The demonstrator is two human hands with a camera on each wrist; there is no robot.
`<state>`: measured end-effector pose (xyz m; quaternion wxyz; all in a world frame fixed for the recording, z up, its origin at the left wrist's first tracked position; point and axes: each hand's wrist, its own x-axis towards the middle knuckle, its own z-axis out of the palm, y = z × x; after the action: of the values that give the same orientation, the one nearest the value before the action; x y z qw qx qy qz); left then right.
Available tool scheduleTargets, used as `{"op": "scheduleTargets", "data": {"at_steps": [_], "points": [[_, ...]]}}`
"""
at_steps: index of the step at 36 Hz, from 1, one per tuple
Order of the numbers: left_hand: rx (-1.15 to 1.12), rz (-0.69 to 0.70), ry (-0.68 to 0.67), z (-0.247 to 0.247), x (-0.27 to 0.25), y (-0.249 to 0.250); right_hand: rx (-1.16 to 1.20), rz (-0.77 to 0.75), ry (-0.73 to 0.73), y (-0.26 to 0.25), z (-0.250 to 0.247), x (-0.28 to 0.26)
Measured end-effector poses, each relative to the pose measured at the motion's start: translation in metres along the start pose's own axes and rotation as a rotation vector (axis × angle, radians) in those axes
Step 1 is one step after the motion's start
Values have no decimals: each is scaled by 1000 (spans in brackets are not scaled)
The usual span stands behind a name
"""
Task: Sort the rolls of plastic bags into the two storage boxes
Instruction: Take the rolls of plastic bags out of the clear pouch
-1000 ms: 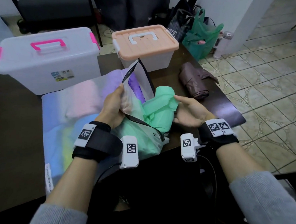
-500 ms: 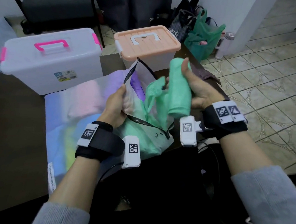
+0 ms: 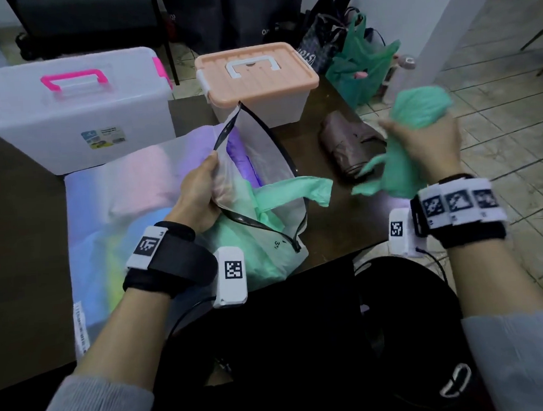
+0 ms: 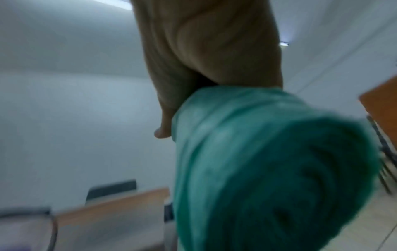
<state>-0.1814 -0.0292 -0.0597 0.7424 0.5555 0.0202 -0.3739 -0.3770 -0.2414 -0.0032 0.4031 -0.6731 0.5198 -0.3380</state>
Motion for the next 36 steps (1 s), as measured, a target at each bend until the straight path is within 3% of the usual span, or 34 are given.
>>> {"op": "scheduleTargets", "data": {"at_steps": [6,10,17,20,28,36], "points": [[11,9,-2,1,-1,0,-459,31,-94,46,28,-14],[40,1,-14,-2,3,-2,-637,59,-159,64,45,-23],[40,-11,-20,-4,6,-4,-909,19,-46,79,60,-28],[35,-14,-17,-4,7,-4,-936,-32,17,80,62,-26],[55,-4,-17,-3,7,-3,-815,-22,-181,77,63,-5],[35,12,-21,-3,8,-4,-800,-69,-201,77,60,6]]}}
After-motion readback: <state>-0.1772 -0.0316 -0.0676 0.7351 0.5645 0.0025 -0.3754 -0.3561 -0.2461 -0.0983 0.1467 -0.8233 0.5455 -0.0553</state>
